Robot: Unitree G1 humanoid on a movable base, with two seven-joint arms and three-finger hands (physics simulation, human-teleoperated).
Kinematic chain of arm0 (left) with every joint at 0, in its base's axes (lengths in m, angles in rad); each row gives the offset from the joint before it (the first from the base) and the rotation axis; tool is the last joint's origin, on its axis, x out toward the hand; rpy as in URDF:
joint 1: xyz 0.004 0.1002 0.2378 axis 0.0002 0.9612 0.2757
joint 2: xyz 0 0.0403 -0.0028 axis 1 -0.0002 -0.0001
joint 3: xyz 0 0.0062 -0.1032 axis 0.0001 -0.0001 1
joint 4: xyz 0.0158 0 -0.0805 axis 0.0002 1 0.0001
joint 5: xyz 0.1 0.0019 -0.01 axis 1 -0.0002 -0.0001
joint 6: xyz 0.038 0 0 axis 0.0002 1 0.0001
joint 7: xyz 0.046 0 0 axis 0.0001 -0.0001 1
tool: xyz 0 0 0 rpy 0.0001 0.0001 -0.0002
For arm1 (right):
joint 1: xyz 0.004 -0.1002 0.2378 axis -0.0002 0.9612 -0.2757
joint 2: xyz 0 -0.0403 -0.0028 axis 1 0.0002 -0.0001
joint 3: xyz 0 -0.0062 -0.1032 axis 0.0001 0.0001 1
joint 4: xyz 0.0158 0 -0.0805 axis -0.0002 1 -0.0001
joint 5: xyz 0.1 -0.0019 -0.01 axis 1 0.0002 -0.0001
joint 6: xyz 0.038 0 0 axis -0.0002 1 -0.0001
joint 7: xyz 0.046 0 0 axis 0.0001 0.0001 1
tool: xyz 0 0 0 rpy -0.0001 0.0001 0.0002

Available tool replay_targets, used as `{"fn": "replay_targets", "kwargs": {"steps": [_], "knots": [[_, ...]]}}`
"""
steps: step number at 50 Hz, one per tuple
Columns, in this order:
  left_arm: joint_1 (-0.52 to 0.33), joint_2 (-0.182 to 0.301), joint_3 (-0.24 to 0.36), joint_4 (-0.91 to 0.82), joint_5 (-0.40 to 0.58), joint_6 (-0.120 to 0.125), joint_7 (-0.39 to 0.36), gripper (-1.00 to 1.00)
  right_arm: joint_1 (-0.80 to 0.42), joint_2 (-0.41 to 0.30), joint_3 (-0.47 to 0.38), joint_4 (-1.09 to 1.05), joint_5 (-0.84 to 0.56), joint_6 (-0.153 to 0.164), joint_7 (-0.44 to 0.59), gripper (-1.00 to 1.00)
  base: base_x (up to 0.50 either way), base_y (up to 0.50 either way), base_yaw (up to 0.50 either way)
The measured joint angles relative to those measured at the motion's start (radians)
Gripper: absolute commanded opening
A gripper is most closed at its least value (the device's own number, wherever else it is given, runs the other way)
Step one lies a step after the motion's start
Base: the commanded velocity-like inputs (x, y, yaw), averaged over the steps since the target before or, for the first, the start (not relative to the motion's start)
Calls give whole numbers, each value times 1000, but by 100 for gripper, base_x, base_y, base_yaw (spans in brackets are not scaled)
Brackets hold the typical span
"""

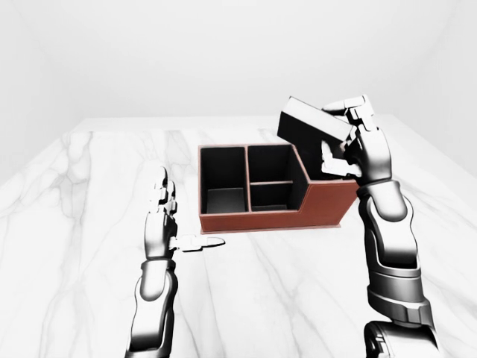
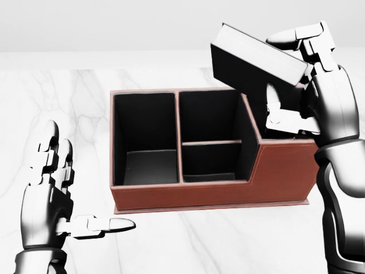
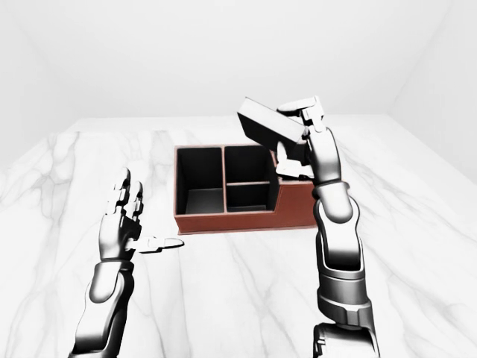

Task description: Pick up the book and place it in the right compartment of the caddy.

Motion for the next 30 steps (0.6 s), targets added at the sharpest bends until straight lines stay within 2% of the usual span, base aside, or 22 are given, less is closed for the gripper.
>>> {"fn": "replay_targets", "kwargs": {"steps": [17,30], "knots": [[0,0,-2,1,4,0,2,100,-10,-123,-99,102,46,0,22,-100,0,0,0],[0,0,-2,2,4,0,1,100,-8,-168,-129,192,59,0,27,-100,0,0,0]]}}
